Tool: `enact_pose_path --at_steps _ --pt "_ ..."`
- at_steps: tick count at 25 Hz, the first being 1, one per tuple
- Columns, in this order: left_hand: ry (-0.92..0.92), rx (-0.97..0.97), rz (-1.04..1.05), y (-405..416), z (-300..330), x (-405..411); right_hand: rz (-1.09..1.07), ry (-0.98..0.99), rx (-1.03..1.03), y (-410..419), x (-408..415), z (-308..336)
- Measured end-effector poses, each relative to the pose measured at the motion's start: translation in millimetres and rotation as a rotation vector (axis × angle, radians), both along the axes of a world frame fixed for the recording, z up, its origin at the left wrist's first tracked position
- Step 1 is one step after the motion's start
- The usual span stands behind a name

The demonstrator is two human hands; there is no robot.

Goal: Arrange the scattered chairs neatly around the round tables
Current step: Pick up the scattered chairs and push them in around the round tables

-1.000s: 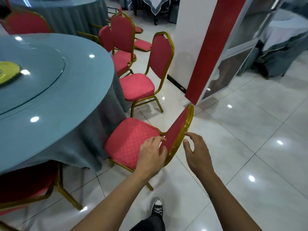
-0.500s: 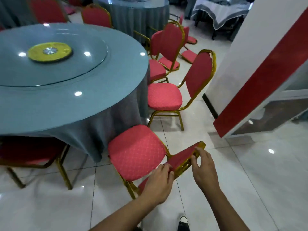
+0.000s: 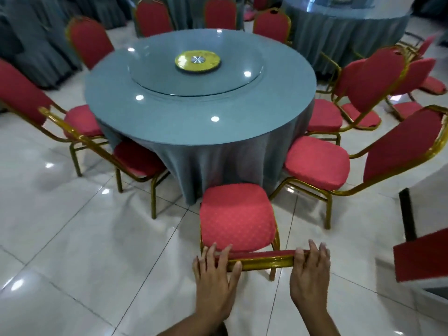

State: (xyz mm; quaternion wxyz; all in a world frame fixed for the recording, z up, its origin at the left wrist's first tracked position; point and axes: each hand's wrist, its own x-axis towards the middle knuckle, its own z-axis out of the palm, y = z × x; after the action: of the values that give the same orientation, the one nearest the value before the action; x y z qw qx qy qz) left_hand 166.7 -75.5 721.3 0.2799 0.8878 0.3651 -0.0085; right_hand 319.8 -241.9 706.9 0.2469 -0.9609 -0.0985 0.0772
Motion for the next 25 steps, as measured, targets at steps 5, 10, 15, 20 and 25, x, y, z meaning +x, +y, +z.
enact_pose_path --at_steps 5,10,15,20,25 --pt "-0.089 0.044 0.029 29 -5 38 0.196 -0.022 -0.037 27 40 9" --pt "-0.140 0.082 0.054 83 -12 88 0.230 0.099 -0.027 70 99 15" --pt "-0.145 0.065 0.062 145 -19 143 0.294 0.131 -0.139 127 157 13" --pt "-0.138 0.048 0.070 205 -21 186 0.257 0.179 -0.101 188 198 20" --pt "-0.120 -0.023 0.075 255 -17 222 0.189 0.175 -0.021 229 237 19"
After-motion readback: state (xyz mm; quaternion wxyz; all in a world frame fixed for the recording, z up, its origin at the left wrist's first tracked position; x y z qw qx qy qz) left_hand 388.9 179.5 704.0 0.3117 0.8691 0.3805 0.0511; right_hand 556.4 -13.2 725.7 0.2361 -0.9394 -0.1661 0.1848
